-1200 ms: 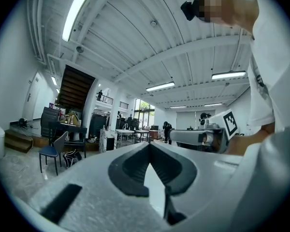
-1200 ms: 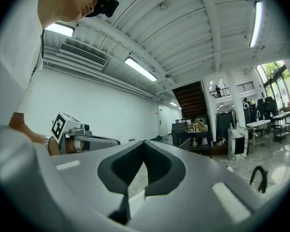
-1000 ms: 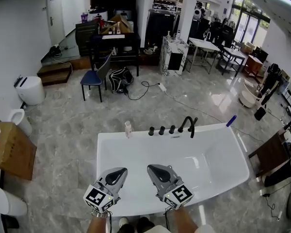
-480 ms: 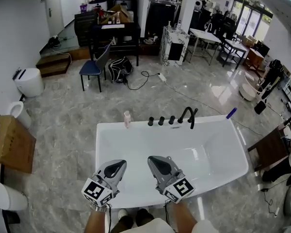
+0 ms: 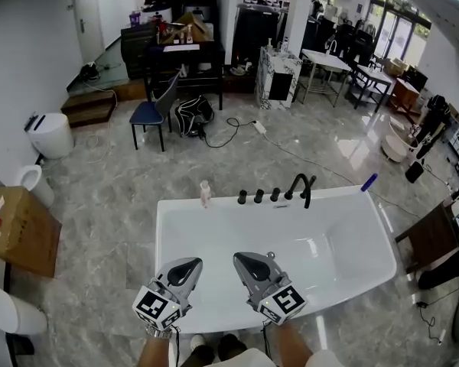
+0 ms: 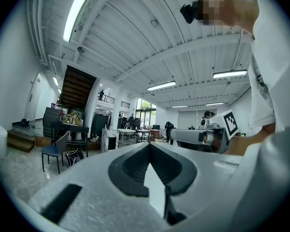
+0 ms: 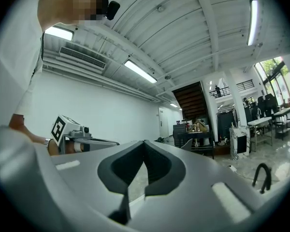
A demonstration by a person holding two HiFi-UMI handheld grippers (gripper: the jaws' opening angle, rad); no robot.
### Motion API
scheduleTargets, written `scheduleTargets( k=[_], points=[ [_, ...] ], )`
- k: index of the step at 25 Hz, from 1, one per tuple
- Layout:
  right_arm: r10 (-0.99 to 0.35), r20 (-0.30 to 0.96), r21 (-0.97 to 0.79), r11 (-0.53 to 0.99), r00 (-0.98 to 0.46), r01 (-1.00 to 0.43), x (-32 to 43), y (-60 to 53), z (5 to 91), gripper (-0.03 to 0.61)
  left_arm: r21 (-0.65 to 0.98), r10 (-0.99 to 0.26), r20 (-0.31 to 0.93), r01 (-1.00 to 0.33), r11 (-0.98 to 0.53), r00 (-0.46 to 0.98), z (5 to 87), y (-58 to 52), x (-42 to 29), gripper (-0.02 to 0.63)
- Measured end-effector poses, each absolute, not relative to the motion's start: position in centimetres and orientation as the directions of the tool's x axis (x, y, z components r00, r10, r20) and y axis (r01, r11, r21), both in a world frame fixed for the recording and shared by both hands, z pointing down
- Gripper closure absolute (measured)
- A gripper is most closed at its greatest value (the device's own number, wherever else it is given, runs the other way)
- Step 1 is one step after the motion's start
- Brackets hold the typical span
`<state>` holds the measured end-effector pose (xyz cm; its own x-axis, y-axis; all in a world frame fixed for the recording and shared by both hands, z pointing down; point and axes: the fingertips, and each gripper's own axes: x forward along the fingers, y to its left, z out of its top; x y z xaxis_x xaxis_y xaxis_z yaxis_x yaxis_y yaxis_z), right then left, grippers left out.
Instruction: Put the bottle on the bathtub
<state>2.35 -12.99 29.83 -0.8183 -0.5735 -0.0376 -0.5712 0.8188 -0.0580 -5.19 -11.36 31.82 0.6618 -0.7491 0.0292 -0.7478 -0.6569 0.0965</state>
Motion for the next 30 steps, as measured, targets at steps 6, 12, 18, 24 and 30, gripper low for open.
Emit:
scheduleTargets(
  k=[6, 12, 18, 24, 30],
  points=[
    [-0.572, -0.048, -0.035, 0.82, -0.819, -0.571, 2.4, -13.18, 29.3, 0.566, 0.093, -0.753, 0.022, -0.752, -0.653, 0.657, 31.52, -11.51, -5.27, 0.612],
    [-0.57, -0.044, -0.032, 0.822, -0.82, -0.569, 1.92, -13.29, 28.89, 0.566, 0.088, -0.752, 0.028, -0.751, -0.655, 0.659, 31.09, -11.68, -5.8, 0.612],
    [-0.573, -0.034, -0.032, 0.82, -0.819, -0.572, 2.05, -13.4, 28.98, 0.566, 0.09, -0.748, 0.024, -0.746, -0.66, 0.664, 31.18, -11.78, -5.73, 0.612],
    [-0.569, -0.034, -0.043, 0.822, -0.822, -0.567, 2.17, -13.05, 29.27, 0.566, 0.087, -0.747, 0.027, -0.746, -0.66, 0.664, 31.23, -11.48, -5.55, 0.612],
    [-0.561, -0.024, -0.056, 0.827, -0.827, -0.559, 1.89, -13.13, 29.26, 0.566, 0.087, -0.744, 0.032, -0.743, -0.663, 0.667, 30.98, -11.42, -5.56, 0.612]
  ],
)
